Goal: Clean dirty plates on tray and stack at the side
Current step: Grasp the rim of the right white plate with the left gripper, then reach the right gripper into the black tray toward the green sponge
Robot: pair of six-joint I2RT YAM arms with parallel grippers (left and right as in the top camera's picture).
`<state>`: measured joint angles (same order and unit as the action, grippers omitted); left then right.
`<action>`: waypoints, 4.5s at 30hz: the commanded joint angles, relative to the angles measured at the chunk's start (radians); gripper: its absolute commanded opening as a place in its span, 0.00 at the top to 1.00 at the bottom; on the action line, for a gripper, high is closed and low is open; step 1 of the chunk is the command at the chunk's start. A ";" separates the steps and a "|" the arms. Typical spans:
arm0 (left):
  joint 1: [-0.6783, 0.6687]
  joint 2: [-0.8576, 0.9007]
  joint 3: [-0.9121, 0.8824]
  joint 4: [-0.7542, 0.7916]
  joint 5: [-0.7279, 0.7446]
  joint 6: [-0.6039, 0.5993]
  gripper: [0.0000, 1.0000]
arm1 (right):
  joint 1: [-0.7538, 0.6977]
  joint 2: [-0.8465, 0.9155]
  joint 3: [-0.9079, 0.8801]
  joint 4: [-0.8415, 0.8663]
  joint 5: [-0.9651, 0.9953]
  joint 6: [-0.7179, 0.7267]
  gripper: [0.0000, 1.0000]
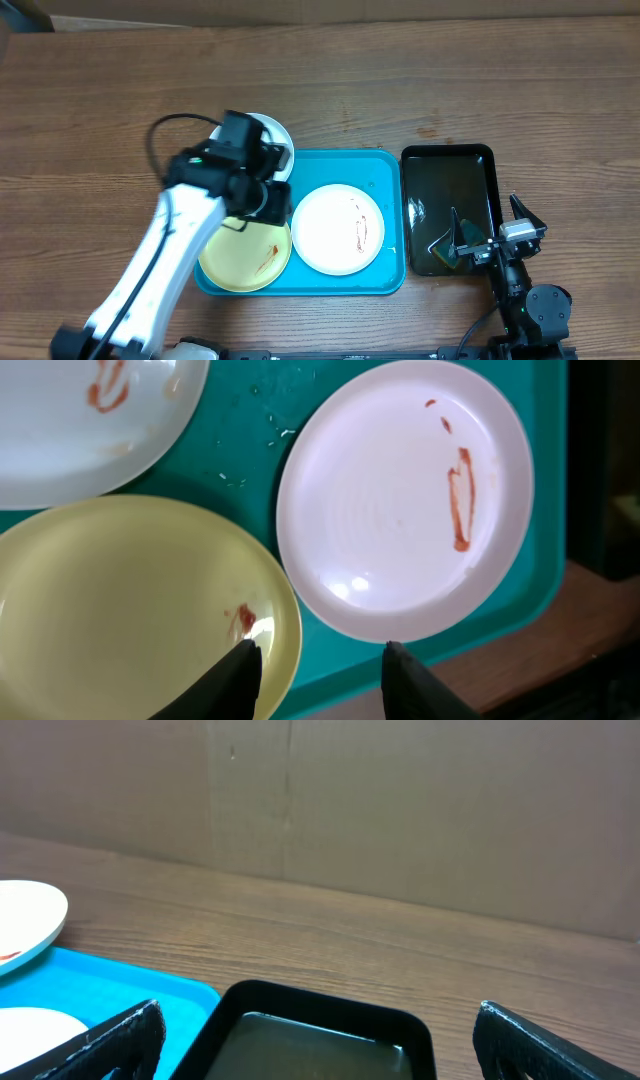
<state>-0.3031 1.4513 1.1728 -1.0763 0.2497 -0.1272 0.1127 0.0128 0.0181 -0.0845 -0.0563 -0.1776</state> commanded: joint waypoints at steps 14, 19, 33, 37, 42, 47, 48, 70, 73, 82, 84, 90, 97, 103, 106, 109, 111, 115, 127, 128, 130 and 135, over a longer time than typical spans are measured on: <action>-0.055 0.394 -0.039 0.224 -0.042 -0.011 0.70 | -0.004 -0.010 -0.010 0.004 -0.005 -0.003 0.00; -0.087 0.424 -0.039 0.243 -0.035 -0.011 0.83 | -0.004 -0.010 -0.010 0.004 -0.005 -0.003 0.00; -0.103 0.424 -0.036 0.391 -0.206 -0.264 0.96 | -0.004 -0.010 -0.010 0.004 -0.005 -0.003 0.00; -0.090 0.424 -0.036 0.398 -0.220 -0.289 0.92 | -0.004 -0.010 -0.010 0.004 -0.005 -0.003 0.00; -0.090 0.424 -0.035 0.392 -0.204 -0.235 0.67 | -0.004 -0.010 -0.010 0.004 -0.005 -0.003 0.00; -0.090 0.424 -0.023 0.345 -0.170 -0.235 0.83 | -0.004 -0.010 -0.010 0.004 -0.005 -0.003 0.00; -0.090 0.424 -0.023 0.342 -0.147 -0.233 0.83 | -0.004 -0.010 -0.010 0.004 -0.005 -0.003 0.00; -0.088 0.424 0.009 0.287 -0.073 -0.134 0.70 | -0.004 -0.010 -0.010 0.004 -0.005 -0.003 0.00; -0.088 0.424 0.009 0.291 -0.072 -0.134 0.78 | -0.004 -0.010 -0.010 0.004 -0.005 -0.003 0.00; -0.089 0.424 0.009 0.299 -0.073 -0.134 0.96 | -0.004 -0.010 -0.010 0.006 -0.024 -0.002 0.00; -0.089 0.424 0.009 0.301 -0.073 -0.134 0.96 | -0.004 -0.010 0.029 -0.045 -0.108 0.000 0.00; -0.089 0.424 0.009 0.304 -0.073 -0.135 0.96 | -0.004 0.091 0.404 -0.401 -0.056 0.156 0.00; -0.089 0.424 0.009 0.306 -0.073 -0.135 0.90 | -0.004 0.540 0.966 -0.877 -0.049 0.156 0.00; -0.090 0.424 0.009 0.306 -0.071 -0.143 0.96 | -0.004 0.935 1.342 -1.202 -0.312 0.186 0.00; -0.090 0.424 0.009 0.306 -0.064 -0.153 0.96 | -0.004 1.071 1.441 -1.310 -0.520 0.188 0.00; -0.090 0.424 0.009 0.306 -0.065 -0.159 0.96 | -0.004 1.157 1.468 -1.323 -0.598 0.169 0.00; -0.090 0.424 0.009 0.307 -0.067 -0.166 0.96 | -0.004 1.203 1.468 -1.319 -0.607 0.233 0.00; -0.090 0.424 0.009 0.311 -0.070 -0.166 0.96 | -0.004 1.294 1.467 -1.372 -0.357 0.505 0.19; -0.090 0.424 0.009 0.308 -0.069 -0.165 0.96 | 0.004 1.331 1.199 -1.373 0.026 0.996 0.00; -0.090 0.424 0.009 0.306 -0.069 -0.165 0.96 | 0.004 1.331 1.166 -1.350 0.026 1.014 0.00; -0.090 0.424 0.009 0.303 -0.069 -0.165 0.96 | 0.004 1.331 1.099 -1.299 0.024 1.044 0.00; -0.090 0.424 0.009 0.302 -0.069 -0.165 0.96 | 0.004 1.331 0.941 -1.146 -0.024 1.047 0.07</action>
<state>-0.3969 1.8614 1.1675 -0.7731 0.1761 -0.2817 0.1131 1.3556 1.0210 -1.2747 -0.0696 0.8188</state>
